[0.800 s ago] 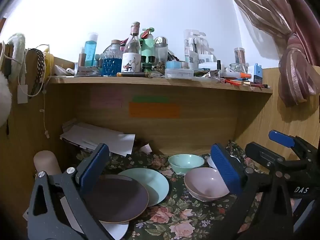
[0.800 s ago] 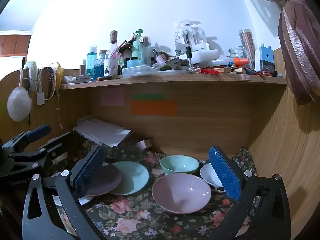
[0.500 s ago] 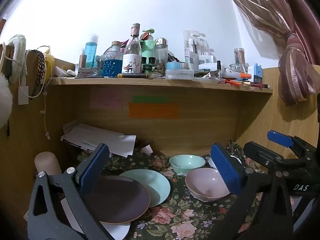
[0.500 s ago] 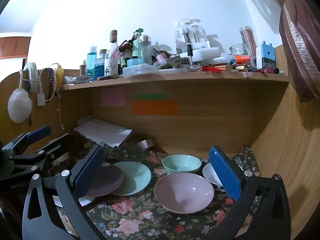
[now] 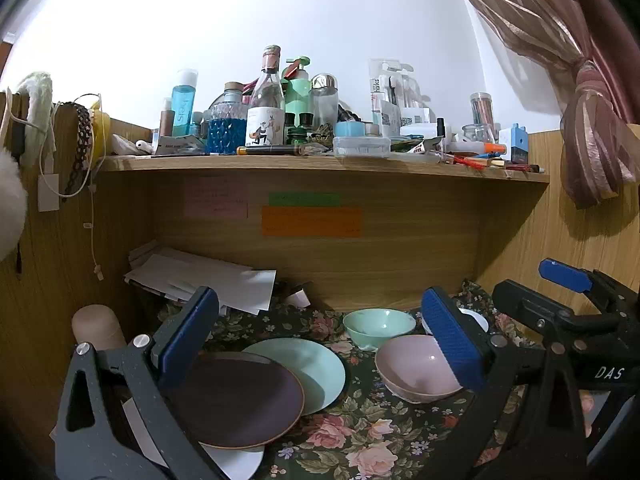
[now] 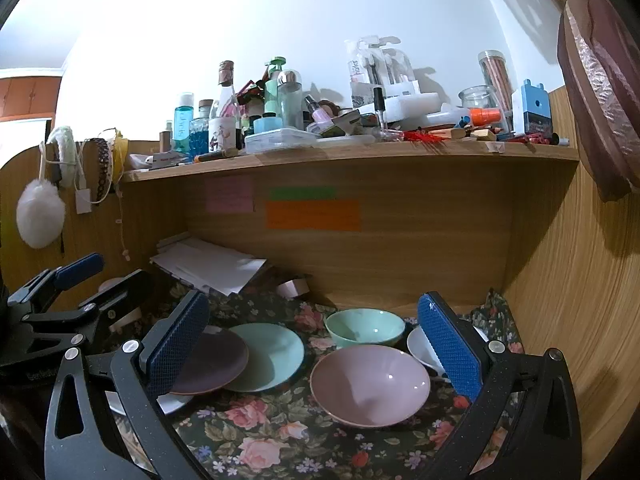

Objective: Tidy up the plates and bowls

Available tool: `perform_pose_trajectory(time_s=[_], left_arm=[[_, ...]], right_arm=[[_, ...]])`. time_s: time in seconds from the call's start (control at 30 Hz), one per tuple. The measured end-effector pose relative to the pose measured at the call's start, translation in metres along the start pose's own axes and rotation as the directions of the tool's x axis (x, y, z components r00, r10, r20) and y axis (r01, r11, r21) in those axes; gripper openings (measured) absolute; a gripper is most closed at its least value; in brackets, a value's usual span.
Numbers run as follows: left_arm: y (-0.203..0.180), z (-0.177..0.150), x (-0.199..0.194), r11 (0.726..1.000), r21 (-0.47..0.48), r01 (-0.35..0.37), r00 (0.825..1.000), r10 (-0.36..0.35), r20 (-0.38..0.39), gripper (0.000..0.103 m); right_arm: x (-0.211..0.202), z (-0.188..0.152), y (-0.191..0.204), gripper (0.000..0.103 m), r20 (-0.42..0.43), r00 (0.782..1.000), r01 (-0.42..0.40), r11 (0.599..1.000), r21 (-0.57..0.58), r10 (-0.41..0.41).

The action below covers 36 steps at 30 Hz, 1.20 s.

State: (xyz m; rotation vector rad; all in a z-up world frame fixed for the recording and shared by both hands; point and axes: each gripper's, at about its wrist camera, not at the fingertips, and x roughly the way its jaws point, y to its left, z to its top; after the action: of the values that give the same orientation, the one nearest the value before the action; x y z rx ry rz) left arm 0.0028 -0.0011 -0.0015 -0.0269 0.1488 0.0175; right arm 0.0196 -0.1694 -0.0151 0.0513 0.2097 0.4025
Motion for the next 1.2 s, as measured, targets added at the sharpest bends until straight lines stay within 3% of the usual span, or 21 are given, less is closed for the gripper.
perform_pose_trajectory(time_s=[1.2], left_arm=[[0.0037, 0.0003, -0.0037, 1.0, -0.006, -0.002, 1.0, 0.002, 0.014, 0.103]], right_arm=[[-0.0033, 0.0016, -0.0008, 0.103, 0.014, 1.0, -0.004, 1.0, 0.007, 0.003]])
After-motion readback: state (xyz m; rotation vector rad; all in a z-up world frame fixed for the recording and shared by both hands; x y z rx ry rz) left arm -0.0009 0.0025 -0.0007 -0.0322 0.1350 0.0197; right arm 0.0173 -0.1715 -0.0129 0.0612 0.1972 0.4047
